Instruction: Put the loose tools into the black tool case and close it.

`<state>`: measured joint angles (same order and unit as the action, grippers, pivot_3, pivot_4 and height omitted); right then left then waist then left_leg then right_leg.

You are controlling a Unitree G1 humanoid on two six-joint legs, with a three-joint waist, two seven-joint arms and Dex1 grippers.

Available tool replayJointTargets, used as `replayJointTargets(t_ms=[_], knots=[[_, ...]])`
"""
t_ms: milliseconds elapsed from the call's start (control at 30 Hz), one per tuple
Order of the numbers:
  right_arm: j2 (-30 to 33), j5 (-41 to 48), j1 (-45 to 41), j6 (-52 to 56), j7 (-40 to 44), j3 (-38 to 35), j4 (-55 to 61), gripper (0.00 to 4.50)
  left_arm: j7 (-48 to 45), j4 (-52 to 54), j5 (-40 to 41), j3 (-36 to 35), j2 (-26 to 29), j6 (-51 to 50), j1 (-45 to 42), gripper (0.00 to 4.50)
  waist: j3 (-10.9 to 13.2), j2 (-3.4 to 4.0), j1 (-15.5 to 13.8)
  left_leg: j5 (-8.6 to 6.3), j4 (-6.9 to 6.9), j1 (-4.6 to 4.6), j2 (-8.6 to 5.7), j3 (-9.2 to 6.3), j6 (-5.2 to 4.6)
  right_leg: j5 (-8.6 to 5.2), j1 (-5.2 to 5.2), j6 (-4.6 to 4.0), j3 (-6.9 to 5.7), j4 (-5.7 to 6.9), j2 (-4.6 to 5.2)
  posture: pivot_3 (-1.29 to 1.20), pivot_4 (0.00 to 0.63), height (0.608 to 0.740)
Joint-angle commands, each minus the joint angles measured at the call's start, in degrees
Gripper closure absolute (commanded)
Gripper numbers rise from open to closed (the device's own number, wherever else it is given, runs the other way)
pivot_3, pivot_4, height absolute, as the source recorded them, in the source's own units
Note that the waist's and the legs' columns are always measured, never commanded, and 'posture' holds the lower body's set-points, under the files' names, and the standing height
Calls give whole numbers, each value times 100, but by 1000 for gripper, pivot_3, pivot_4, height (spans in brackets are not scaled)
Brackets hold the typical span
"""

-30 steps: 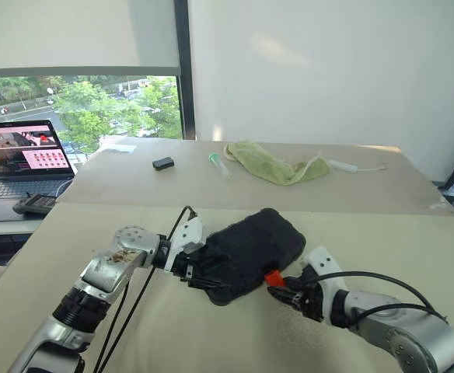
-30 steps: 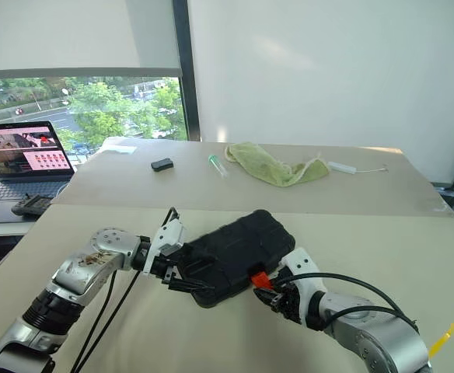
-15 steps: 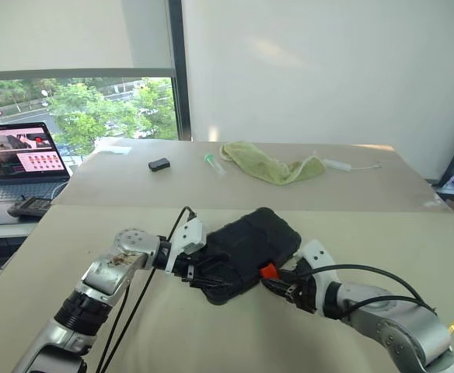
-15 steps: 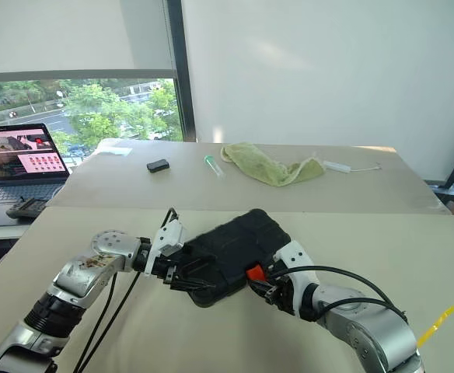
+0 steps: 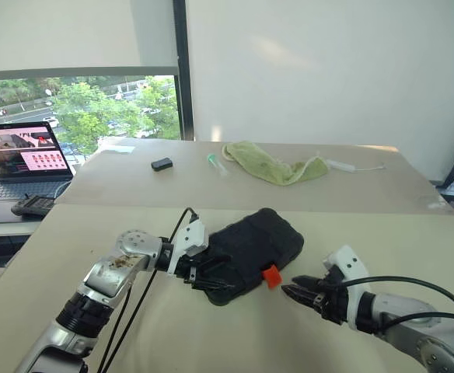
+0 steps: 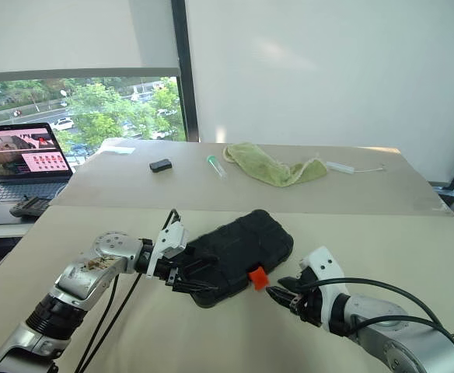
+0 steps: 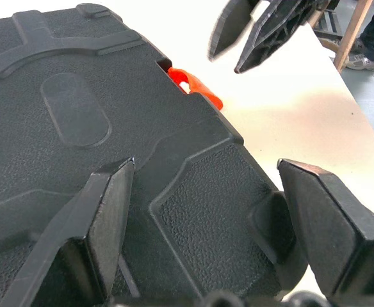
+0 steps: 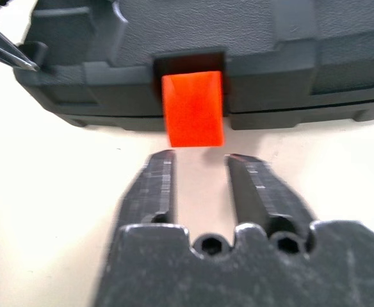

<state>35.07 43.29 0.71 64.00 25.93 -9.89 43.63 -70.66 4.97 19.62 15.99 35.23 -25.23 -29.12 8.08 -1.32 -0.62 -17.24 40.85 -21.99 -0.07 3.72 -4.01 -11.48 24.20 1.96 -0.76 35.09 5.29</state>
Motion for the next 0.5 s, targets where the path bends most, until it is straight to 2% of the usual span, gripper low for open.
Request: replayJointTargets(t_ms=[33, 67, 233, 367, 500], knots=[[-113, 78, -471, 17, -103, 186, -216, 4187, -20, -139, -171, 188, 42, -88, 138, 690, 0, 1, 2, 0, 0, 0, -1, 0, 0, 0, 1, 0, 1, 0, 0, 0, 150, 740], [-146, -95, -686, -45, -114, 425, -481, 4461, -8, -117, -173, 194, 40, -98, 150, 690, -1, 2, 6, 0, 1, 0, -1, 0, 0, 0, 1, 0, 2, 0, 0, 0, 150, 740], [-32, -711, -1298, -355, 88, 1229, -1401, 4461, 20, -29, -169, 180, 69, -107, 208, 690, -4, -1, 33, 1, -1, 3, 1, 0, 1, -2, 0, -4, -1, 2, -4, 0, 150, 740], [-97, -965, -1579, -601, 334, 1579, -1791, 4461, 67, -53, -182, 142, 71, -108, 203, 690, -5, 2, 48, 2, -2, 0, 0, 1, 3, -1, 5, -4, 2, 4, -4, 0, 150, 740], [-313, -1000, -1759, -738, 411, 1584, -1907, 4461, 79, -28, -185, 141, 73, -85, 260, 690, -5, 2, 62, 2, -1, -1, 0, 1, 3, -1, 6, -4, 1, 4, -4, 0, 150, 740]])
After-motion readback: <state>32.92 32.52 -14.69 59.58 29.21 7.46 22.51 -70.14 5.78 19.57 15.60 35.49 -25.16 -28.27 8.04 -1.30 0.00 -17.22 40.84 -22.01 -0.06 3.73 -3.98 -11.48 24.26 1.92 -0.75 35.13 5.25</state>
